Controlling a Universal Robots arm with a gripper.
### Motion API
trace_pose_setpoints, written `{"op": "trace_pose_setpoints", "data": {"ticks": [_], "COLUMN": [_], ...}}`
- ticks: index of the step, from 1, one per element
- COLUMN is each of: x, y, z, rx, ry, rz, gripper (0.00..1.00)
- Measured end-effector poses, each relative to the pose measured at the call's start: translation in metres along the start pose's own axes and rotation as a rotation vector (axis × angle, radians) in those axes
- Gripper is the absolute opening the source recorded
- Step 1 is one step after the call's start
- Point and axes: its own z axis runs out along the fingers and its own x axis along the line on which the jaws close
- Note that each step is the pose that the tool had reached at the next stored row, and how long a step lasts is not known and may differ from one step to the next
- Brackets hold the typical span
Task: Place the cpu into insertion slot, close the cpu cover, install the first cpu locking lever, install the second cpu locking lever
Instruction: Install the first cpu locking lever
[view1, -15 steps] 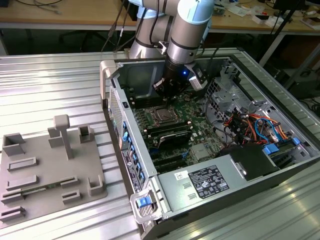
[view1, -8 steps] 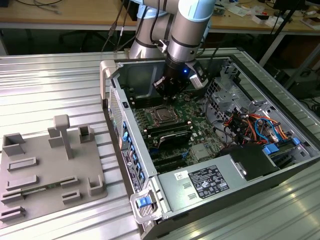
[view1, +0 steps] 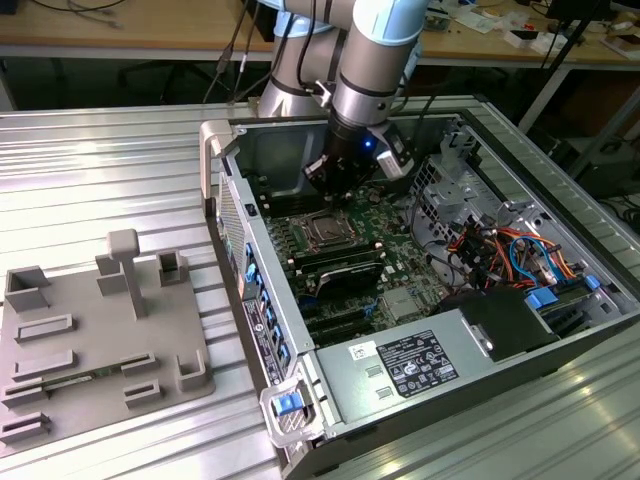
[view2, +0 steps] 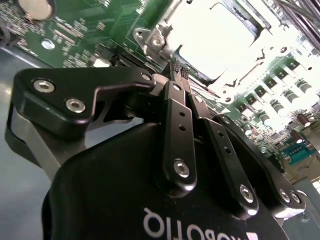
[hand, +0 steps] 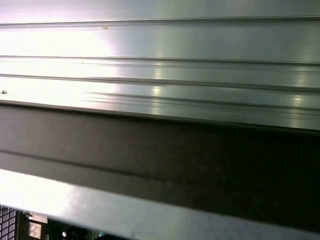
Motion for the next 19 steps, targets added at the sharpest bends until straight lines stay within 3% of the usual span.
{"op": "trace_pose_setpoints", "data": {"ticks": [4,13,19], "x": [0.0011,-0.0069,-0.0071], "y": [0.0001,-0.0006,-0.0006], "z": [0.0015,0.0020,0.0054], "rx": [0.0001,0.0000,0.0051], "ry": [0.0002,-0.0001,0.0007], "rz": [0.000,0.000,0.000], "gripper": [0.11,0.11,0.11]}}
